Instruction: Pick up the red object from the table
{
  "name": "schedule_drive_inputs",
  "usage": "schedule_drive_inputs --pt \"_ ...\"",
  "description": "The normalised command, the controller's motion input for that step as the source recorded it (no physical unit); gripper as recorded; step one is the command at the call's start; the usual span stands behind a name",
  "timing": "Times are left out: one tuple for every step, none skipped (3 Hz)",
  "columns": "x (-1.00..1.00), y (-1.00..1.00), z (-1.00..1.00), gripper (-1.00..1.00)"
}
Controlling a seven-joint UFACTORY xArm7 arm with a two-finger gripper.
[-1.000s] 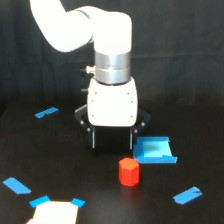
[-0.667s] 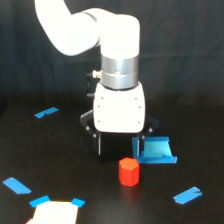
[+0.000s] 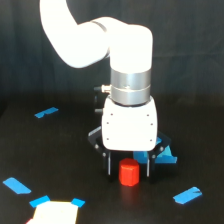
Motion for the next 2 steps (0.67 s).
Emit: schedule_drive_inputs --pt "-0.98 -0.50 1.00 -1.00" --pt "0.44 0.44 -0.46 -1.00"
